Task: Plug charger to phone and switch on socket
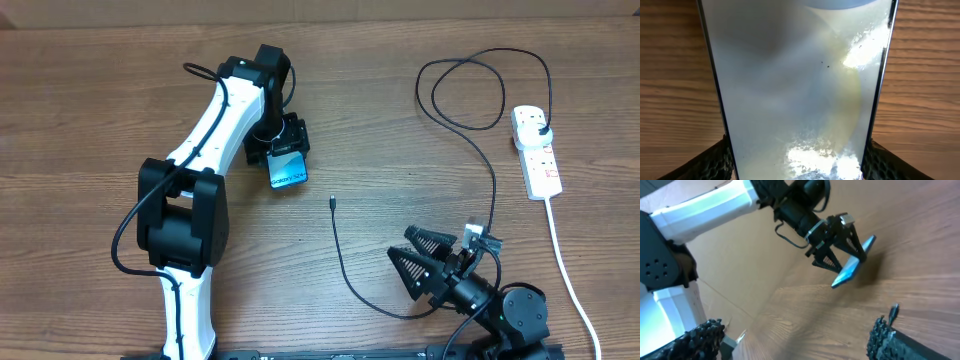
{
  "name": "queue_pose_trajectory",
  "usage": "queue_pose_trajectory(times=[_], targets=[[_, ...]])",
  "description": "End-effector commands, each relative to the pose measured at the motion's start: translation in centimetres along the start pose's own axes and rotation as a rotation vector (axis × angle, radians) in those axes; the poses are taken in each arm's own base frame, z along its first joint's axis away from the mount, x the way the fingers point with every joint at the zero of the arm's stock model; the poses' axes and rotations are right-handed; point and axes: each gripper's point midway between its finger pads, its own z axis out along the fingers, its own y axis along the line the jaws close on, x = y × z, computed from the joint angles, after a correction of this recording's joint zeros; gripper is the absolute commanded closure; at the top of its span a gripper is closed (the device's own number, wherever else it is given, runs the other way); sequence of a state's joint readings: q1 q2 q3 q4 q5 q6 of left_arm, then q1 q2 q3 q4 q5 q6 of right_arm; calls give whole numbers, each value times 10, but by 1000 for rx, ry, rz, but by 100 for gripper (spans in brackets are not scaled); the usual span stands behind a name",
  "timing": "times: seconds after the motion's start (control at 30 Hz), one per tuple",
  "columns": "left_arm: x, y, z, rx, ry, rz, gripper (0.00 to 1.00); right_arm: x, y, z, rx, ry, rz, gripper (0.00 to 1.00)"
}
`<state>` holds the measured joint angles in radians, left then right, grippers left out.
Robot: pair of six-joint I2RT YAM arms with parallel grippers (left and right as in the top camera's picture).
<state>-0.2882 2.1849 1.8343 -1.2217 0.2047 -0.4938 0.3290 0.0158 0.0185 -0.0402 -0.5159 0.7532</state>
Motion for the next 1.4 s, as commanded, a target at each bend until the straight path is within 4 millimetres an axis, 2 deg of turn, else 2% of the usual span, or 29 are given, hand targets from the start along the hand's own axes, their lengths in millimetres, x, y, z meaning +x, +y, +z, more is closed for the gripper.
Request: queue_pose_trajectory(times=[0.0,0.13,0.33,0.43,0.47,0.63,0.73,0.83,0.9,1.13,1.37], targets=[[3,-27,-7,123,30,-57,96,1,-18,3,73,-13,53,9],[4,-40,-9,193,48,-72,96,0,-37,9,159,-25,85,11],[2,-47,-9,215,43,-90,96,-5,-43,34,228,10,90,13],[2,-50,-9,224,39,-89,96,-4,-50,59,292,75,76,13],[2,-51,-10,228,40,-89,96,-3,-55,76,321,111,73,13],[2,-52,-9,229,41,-90,96,0,-71,131,371,205,99,14],[2,-52,-10,230,41,-98,96,4,-74,161,363,238,101,16],[2,-52,-10,234,43,-114,96,12,-77,185,352,261,97,17],[3,-57,-11,257,53,-115,96,19,-88,197,390,260,118,19],[5,-68,-14,319,83,-149,96,22,-98,222,390,219,154,20],[8,-75,-17,358,112,-174,96,20,-121,221,486,151,185,23]])
